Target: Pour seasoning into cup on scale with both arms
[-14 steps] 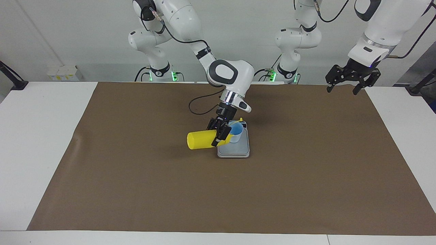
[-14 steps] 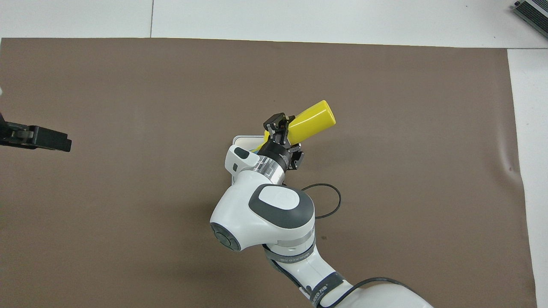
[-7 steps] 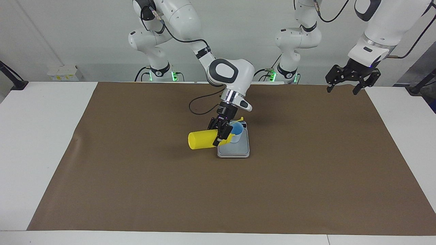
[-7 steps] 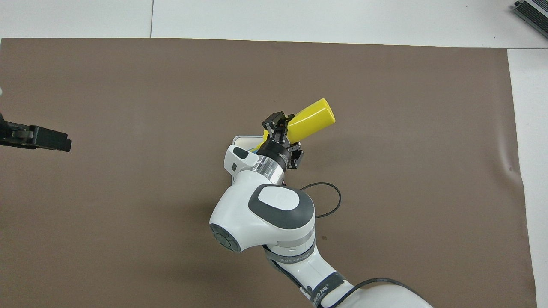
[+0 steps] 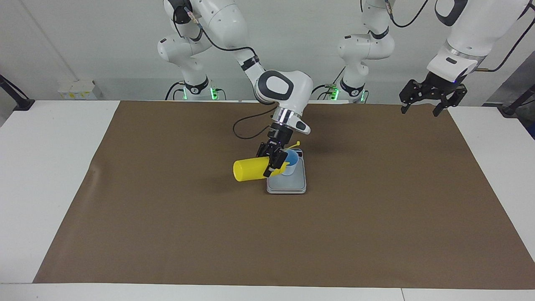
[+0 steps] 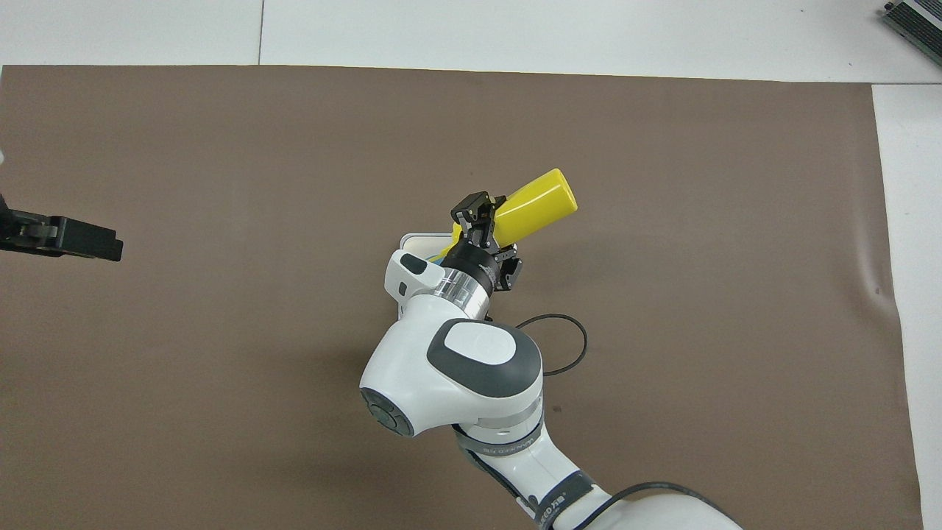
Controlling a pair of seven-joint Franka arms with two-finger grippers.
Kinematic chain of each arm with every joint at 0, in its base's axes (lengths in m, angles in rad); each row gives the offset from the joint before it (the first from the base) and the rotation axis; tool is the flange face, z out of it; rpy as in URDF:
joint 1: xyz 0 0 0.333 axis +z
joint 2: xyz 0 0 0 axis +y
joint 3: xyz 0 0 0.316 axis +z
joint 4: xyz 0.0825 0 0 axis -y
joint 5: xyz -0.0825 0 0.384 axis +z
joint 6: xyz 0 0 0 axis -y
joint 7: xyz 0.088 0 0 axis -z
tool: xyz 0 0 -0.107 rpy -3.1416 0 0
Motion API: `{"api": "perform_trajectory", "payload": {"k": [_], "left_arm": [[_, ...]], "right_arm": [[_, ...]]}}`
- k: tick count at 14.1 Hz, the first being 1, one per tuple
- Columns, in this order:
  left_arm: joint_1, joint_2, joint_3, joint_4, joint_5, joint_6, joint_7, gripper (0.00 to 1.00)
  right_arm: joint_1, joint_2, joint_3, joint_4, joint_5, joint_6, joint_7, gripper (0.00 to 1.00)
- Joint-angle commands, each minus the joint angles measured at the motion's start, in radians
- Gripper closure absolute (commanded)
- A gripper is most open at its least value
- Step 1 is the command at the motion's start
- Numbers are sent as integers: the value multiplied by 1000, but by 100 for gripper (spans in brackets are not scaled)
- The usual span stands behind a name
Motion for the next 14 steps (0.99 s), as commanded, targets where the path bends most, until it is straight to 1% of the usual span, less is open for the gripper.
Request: {"api": "perform_trajectory", "payload": {"k": [1,4,6,7,9,12,14], "left_arm": [[12,-26,-7,-23,10,-10,5,0],[12,-26,-7,-23,10,-10,6,0],[12,-26,-7,-23,10,-10,5,0],[12,-26,-7,-23,10,-10,5,0],[12,-26,-7,-23,10,-10,6,0],[12,-26,-7,-23,10,-10,6,0],[12,-26,-7,-23,10,-10,5,0]], "right_arm": [[-7,-42,2,-43,-35,29,-15,100],[-7,-43,2,-41,-35,29,-21,100],[-25,-66,2,-41,-33,58,-65,100],[-51,-86,2,-43,-25,89,-94,100],[-79,-114,3,-43,-1,112,-107,100],[-88,-160,3,-43,152,117,-102,100],[-112,-199,3,-49,235,115,-107,100]]}}
